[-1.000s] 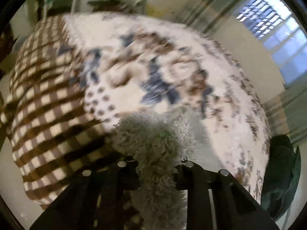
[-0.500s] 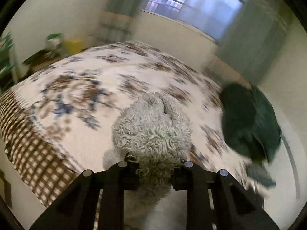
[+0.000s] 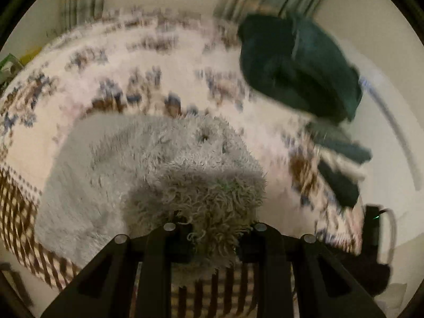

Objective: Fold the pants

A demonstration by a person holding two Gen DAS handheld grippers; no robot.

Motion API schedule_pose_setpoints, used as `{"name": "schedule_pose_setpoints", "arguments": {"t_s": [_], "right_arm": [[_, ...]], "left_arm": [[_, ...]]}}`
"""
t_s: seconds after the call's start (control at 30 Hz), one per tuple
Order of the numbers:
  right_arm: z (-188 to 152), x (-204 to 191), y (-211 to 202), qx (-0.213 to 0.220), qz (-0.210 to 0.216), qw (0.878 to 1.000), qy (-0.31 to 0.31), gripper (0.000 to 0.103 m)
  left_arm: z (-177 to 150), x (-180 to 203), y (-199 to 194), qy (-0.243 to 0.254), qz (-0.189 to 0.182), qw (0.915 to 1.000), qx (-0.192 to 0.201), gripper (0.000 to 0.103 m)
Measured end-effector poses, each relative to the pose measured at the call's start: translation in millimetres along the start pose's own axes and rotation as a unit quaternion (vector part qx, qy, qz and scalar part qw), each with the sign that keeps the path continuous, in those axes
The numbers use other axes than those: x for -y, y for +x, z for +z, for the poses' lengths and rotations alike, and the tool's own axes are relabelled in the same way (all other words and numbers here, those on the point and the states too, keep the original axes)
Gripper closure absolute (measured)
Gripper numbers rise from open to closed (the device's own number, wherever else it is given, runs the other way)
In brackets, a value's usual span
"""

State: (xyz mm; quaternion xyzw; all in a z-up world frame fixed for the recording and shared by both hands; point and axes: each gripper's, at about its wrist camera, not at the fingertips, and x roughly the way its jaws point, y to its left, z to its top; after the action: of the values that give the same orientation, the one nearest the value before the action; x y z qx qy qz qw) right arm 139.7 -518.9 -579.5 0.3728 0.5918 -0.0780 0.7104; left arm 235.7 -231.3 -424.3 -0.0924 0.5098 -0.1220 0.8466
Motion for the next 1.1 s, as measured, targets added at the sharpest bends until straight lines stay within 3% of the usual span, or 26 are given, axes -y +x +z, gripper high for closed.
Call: {"name": "schedule_pose_setpoints", "arguments": {"t_s": [0.03,0.1,0.13,0.17,0.27,0.37,0.57,0.7,0.73,0.77,0.8,0.9,0.97,1.1], "right_arm": [[0,6,-2,0.002,0.001,1.0,0.002,0.014],[1,9,-5,0.006,0.004,1.0,0.002,0.014],[1,7,-3,0.006,0.007,1.0,-0.001,0.014],[0,3,-2,0.004,0.012,1.0,-0.005,0.014],[1,-18,9,-0.01,0.044,0.999,-0.022,0.012],[2,-52,28,-0.023,0.081,0.995,-0.051,0.008],[20,-122,88,-0.044,0.132,0.987,-0.076,0.005],[31,-151,128,-0.101,0.153,0.981,-0.07,0.005],[32,-153,130,-0.101,0.158,0.98,-0.069,0.014],[32,-155,126,-0.08,0.145,0.983,-0.075,0.064],[32,-157,115,-0.053,0.132,0.986,-0.086,0.072],[33,-152,81,-0.002,0.132,0.988,-0.073,0.072],[38,-142,70,0.02,0.11,0.992,-0.062,0.072],[46,-132,100,-0.049,0.062,0.996,-0.029,0.048]], "left_arm": [[-2,2,7,-0.002,-0.001,0.9998,-0.019,0.078],[-4,6,14,0.003,-0.003,0.9992,-0.039,0.055],[-3,8,13,0.007,-0.009,0.999,-0.043,0.02],[0,9,9,0.011,-0.023,0.9988,-0.041,0.0],[8,6,-4,0.017,-0.032,0.9989,-0.03,0.0],[21,-20,-25,0.016,-0.006,0.9998,-0.015,0.0],[48,-125,-48,-0.011,0.128,0.9917,0.006,0.0],[53,-185,-42,-0.049,0.172,0.9839,-0.008,0.0],[52,-192,-40,-0.055,0.173,0.9833,-0.011,0.0],[53,-200,-37,-0.063,0.172,0.983,-0.015,0.0],[54,-204,-35,-0.069,0.168,0.9832,-0.019,0.0],[56,-211,-32,-0.084,0.144,0.9857,-0.024,0.0],[55,-211,-23,-0.085,0.135,0.9868,-0.029,0.0],[51,-207,12,-0.086,0.114,0.9879,-0.061,0.0]]}}
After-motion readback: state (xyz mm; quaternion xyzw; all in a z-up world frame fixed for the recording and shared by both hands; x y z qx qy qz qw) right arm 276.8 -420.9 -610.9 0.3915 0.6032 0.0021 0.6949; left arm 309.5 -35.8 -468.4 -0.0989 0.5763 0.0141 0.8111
